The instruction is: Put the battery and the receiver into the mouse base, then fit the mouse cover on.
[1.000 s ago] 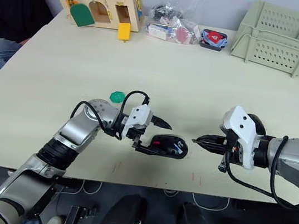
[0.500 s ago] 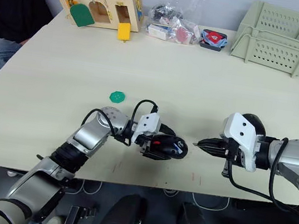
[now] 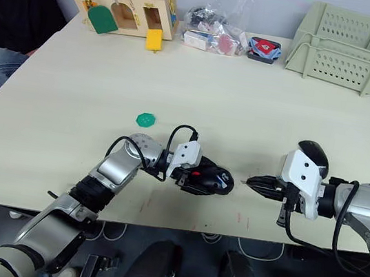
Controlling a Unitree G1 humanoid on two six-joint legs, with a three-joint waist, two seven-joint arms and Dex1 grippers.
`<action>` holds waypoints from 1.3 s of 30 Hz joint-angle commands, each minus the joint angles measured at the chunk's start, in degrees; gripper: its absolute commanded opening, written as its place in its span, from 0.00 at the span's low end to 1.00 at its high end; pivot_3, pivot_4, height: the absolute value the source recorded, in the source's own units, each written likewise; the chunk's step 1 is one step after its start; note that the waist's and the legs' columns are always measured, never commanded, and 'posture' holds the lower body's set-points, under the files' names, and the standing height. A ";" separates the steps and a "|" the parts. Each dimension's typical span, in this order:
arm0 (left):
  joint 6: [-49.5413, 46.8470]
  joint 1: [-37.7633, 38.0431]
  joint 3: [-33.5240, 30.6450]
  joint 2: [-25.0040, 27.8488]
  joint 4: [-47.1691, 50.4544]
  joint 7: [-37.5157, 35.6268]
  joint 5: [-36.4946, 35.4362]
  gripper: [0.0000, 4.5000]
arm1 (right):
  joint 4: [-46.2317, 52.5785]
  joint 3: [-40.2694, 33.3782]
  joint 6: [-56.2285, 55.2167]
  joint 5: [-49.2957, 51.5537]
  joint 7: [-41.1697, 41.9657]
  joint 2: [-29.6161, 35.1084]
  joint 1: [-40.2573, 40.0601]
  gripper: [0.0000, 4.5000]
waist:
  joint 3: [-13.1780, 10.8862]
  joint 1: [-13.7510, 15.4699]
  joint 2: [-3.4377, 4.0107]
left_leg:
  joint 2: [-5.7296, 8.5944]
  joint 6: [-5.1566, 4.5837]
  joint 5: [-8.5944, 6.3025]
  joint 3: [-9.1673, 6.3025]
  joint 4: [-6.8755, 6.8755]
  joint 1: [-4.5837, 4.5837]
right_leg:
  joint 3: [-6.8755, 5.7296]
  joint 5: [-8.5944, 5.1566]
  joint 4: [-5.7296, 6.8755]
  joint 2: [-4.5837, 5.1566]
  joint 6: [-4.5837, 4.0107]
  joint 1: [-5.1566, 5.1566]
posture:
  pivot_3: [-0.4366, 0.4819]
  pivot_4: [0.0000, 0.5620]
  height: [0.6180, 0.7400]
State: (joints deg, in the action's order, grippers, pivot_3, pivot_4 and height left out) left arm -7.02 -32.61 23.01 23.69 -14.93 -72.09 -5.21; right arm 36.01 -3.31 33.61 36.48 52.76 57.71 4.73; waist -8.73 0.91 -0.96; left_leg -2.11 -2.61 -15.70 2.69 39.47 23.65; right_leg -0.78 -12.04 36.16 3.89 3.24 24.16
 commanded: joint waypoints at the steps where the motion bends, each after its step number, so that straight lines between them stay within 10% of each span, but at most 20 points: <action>1: -0.10 0.18 0.40 0.09 -0.07 -0.31 0.53 0.67 | 1.50 -2.72 1.64 2.10 -0.46 -0.28 1.38 0.00 | 0.00 -0.02 0.00 | 0.00 0.00 0.00 0.00 0.00 0.00 | 0.00 0.00 0.00 0.00 0.00 0.00 | 0.48 0.27 1.00; 12: -4.12 0.00 1.07 0.19 3.04 2.10 2.22 0.67 | 1.98 1.65 32.69 14.05 -11.50 3.01 20.12 0.00 | 0.02 -0.06 0.04 | -0.01 0.00 0.00 -0.03 0.06 -0.13 | 0.11 -0.01 0.26 0.02 -0.04 0.02 | 0.48 0.27 1.00; 20: -6.93 -0.10 1.78 -0.76 4.80 4.86 4.35 0.67 | -4.62 6.22 57.82 18.92 -21.87 -8.98 39.72 0.00 | 0.03 0.01 0.06 | 0.01 0.00 0.00 -0.06 0.07 -0.04 | 0.07 0.01 0.29 0.08 -0.06 0.05 | 0.48 0.27 1.00; 39: -9.48 -0.10 3.17 -0.34 6.85 4.98 5.33 0.67 | -37.82 40.64 58.89 55.48 -55.84 -9.56 68.65 0.00 | 0.04 -0.05 0.09 | 0.01 -0.01 0.01 0.06 0.08 0.14 | 0.16 0.01 0.49 0.15 -0.06 0.40 | 0.48 0.27 1.00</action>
State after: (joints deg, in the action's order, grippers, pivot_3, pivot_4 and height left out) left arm -15.98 -32.92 24.81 23.59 -7.57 -67.23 -0.60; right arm -1.11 37.14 92.18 89.16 -0.73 48.06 71.98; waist -8.68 0.86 -0.87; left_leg -2.09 -2.62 -15.70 2.76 39.56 23.82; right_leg -0.62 -12.03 36.65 4.04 3.19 24.56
